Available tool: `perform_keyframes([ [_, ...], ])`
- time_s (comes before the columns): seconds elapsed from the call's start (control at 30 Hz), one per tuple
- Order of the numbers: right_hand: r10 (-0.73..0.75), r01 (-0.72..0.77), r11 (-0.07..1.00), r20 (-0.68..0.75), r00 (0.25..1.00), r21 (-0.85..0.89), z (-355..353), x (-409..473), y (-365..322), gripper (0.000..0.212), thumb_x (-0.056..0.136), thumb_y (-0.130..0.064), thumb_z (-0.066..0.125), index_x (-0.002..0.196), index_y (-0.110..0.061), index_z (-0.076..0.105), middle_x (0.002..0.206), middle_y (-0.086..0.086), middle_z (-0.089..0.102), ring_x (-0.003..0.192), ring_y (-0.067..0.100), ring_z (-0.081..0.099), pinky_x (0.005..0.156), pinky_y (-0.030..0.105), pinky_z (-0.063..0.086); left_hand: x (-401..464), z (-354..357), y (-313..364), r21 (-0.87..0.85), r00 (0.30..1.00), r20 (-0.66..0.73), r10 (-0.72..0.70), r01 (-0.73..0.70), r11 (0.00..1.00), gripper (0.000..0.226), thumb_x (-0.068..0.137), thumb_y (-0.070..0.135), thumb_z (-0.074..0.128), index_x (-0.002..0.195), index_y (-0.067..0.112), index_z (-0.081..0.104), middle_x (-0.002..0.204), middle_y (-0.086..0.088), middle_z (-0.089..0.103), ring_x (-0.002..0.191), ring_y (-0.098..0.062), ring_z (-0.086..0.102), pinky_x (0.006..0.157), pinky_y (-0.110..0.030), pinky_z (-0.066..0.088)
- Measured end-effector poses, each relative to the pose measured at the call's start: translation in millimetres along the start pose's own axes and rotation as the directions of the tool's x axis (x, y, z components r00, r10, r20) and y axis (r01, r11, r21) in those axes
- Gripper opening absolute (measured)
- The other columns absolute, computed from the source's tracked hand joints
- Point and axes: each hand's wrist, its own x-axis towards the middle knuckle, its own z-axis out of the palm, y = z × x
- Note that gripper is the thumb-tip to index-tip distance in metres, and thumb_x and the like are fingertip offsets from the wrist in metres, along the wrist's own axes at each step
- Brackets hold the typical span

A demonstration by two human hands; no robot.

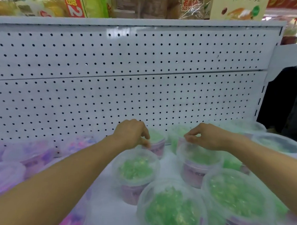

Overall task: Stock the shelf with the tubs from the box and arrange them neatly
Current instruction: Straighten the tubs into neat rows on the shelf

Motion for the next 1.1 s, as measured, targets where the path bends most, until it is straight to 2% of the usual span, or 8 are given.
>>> perform_keyframes([
  [0.1, -0.016, 0.016, 1.000, -0.002, 1.000, 0.017, 1, -2, 0, 0.028, 0.091, -0.040, 0.052, 0.104, -0.023, 0.071, 0.112, -0.008, 0.069, 0.097, 0.010, 0.065, 0.090, 0.029, 0.048, 2, 3, 12, 0.000, 1.000, -0.002, -0.015, 0.015, 1.000, 0.034, 0.082, 0.042, 0.071, 0.113, 0.028, 0.068, 0.117, 0.001, 0.065, 0.103, -0.021, 0.060, 0.086, -0.032, 0.047],
  [0.23, 0.000, 0.000, 1.000, 0.039, 0.999, 0.015, -2, -5, -4, 0.031, 0.093, -0.037, 0.050, 0.108, -0.017, 0.068, 0.119, -0.002, 0.067, 0.105, 0.015, 0.062, 0.093, 0.031, 0.046, -4, 1, 13, -0.024, 0.998, 0.051, -0.026, 0.028, 0.999, 0.035, 0.087, 0.040, 0.066, 0.119, 0.026, 0.065, 0.126, 0.000, 0.061, 0.112, -0.021, 0.056, 0.095, -0.035, 0.045],
  [0.33, 0.049, -0.047, 0.998, 0.092, 0.995, -0.031, -6, -13, -7, 0.040, 0.094, -0.044, 0.047, 0.130, -0.028, 0.056, 0.142, -0.006, 0.048, 0.124, 0.018, 0.050, 0.105, 0.034, 0.037, -17, -5, 12, -0.153, 0.994, 0.103, -0.029, 0.044, 0.987, 0.040, 0.093, 0.037, 0.058, 0.131, 0.024, 0.056, 0.139, 0.001, 0.052, 0.124, -0.020, 0.049, 0.102, -0.035, 0.039],
  [0.4, 0.048, -0.046, 0.998, 0.077, 0.996, -0.034, -7, -22, -7, 0.046, 0.094, -0.048, 0.047, 0.138, -0.037, 0.044, 0.150, -0.009, 0.035, 0.130, 0.017, 0.043, 0.108, 0.033, 0.031, -31, -7, 12, -0.225, 0.996, 0.080, -0.031, 0.049, 0.973, 0.039, 0.096, 0.036, 0.052, 0.134, 0.025, 0.053, 0.144, 0.002, 0.048, 0.126, -0.020, 0.048, 0.101, -0.032, 0.036],
  [0.7, -0.009, 0.009, 1.000, 0.072, 0.997, 0.001, -15, -53, -12, 0.046, 0.091, -0.052, 0.049, 0.135, -0.037, 0.047, 0.147, -0.009, 0.038, 0.126, 0.013, 0.046, 0.104, 0.029, 0.034, -32, -6, 45, -0.199, 0.997, 0.077, -0.026, 0.041, 0.979, 0.037, 0.099, 0.035, 0.043, 0.135, 0.029, 0.052, 0.141, 0.002, 0.050, 0.121, -0.021, 0.052, 0.099, -0.033, 0.039],
  [0.83, -0.036, 0.035, 0.999, 0.046, 0.998, 0.034, -9, -63, -9, 0.044, 0.090, -0.054, 0.051, 0.132, -0.040, 0.050, 0.144, -0.012, 0.042, 0.123, 0.011, 0.048, 0.105, 0.032, 0.037, -27, 0, 51, -0.174, 0.992, 0.125, -0.026, 0.047, 0.984, 0.027, 0.097, 0.034, 0.047, 0.114, 0.026, 0.066, 0.118, 0.001, 0.066, 0.104, -0.022, 0.061, 0.090, -0.036, 0.047],
  [0.97, -0.060, 0.057, 0.996, 0.029, 0.998, 0.073, -8, -75, -1, 0.043, 0.087, -0.057, 0.052, 0.128, -0.043, 0.052, 0.142, -0.017, 0.044, 0.120, 0.008, 0.050, 0.104, 0.031, 0.038, -24, -6, 37, -0.242, 0.995, 0.096, 0.011, 0.012, 0.970, 0.014, 0.091, 0.025, 0.056, 0.092, 0.018, 0.069, 0.102, 0.000, 0.069, 0.097, -0.019, 0.062, 0.087, -0.038, 0.050],
  [1.1, -0.045, 0.042, 0.997, 0.033, 0.998, 0.067, -14, -81, 3, 0.042, 0.087, -0.057, 0.052, 0.126, -0.042, 0.055, 0.141, -0.016, 0.045, 0.115, 0.008, 0.052, 0.101, 0.030, 0.039, -18, -2, 32, -0.216, 0.998, 0.060, 0.015, -0.002, 0.976, 0.011, 0.089, 0.018, 0.062, 0.095, 0.014, 0.069, 0.104, -0.002, 0.067, 0.097, -0.017, 0.061, 0.086, -0.031, 0.049],
])
